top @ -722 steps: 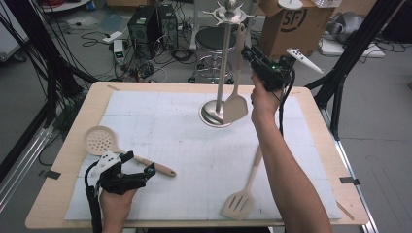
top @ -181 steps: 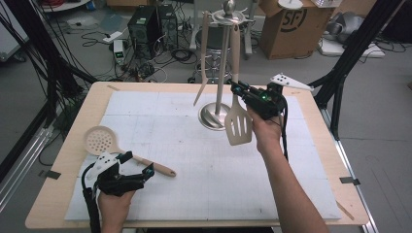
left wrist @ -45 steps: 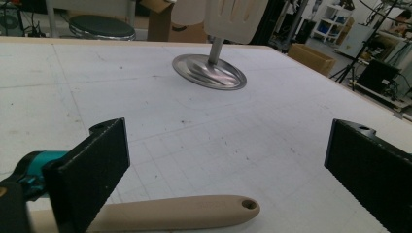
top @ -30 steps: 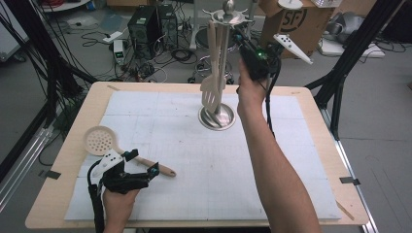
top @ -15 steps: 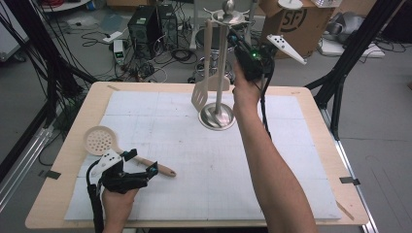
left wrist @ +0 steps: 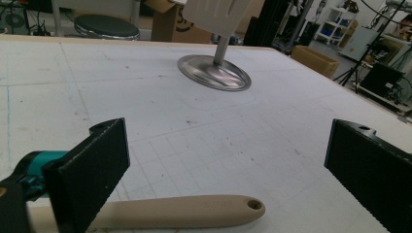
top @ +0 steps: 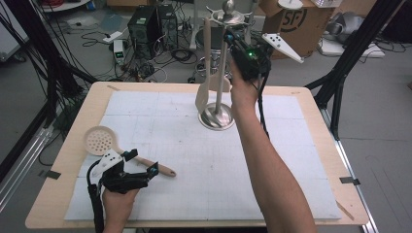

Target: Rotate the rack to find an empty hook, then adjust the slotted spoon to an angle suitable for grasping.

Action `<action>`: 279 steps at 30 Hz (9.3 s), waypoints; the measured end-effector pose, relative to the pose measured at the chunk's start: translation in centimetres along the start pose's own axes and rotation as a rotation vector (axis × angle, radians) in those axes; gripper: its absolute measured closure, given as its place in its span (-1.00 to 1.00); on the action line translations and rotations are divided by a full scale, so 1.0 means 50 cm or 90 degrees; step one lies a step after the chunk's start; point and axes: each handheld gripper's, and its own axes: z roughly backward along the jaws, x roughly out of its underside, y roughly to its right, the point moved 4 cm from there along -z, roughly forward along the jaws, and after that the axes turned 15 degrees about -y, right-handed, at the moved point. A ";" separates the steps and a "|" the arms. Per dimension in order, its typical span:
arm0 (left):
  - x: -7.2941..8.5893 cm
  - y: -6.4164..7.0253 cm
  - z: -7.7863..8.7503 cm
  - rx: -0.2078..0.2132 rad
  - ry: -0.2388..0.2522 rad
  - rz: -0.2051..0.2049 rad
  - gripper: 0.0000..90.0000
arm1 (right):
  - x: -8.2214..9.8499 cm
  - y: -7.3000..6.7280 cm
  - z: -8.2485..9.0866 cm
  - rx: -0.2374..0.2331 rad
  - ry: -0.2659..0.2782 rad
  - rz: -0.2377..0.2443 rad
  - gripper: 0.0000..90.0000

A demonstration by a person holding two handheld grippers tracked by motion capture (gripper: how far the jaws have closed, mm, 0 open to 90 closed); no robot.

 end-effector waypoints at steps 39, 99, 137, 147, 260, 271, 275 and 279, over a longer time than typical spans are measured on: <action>0.003 0.000 0.003 -0.003 -0.001 0.004 -0.93 | -0.021 0.076 0.032 0.005 0.017 -0.061 0.99; 0.006 0.005 0.002 -0.007 -0.007 -0.003 -0.93 | 0.064 0.044 0.063 -0.058 -0.072 -0.014 0.33; 0.012 0.016 -0.010 -0.024 -0.032 -0.024 -0.93 | 0.289 0.131 0.225 -0.024 -0.225 0.026 -0.67; 0.011 0.012 -0.009 -0.026 -0.030 -0.023 -0.93 | 0.352 0.152 0.275 -0.006 -0.261 0.013 -0.68; 0.059 -0.015 -0.121 0.064 -0.287 0.097 0.99 | 0.473 0.139 0.371 0.004 -0.316 0.029 -0.67; 0.028 -0.034 -0.170 0.056 -0.277 0.121 0.99 | 0.475 0.143 0.361 0.008 -0.321 0.024 -0.67; 0.016 -0.044 -0.187 0.047 -0.272 0.137 0.99 | 0.475 0.144 0.361 0.010 -0.321 0.022 -0.67; 0.007 -0.056 -0.200 0.046 -0.265 0.159 0.99 | 0.479 0.143 0.355 0.011 -0.330 0.023 -0.67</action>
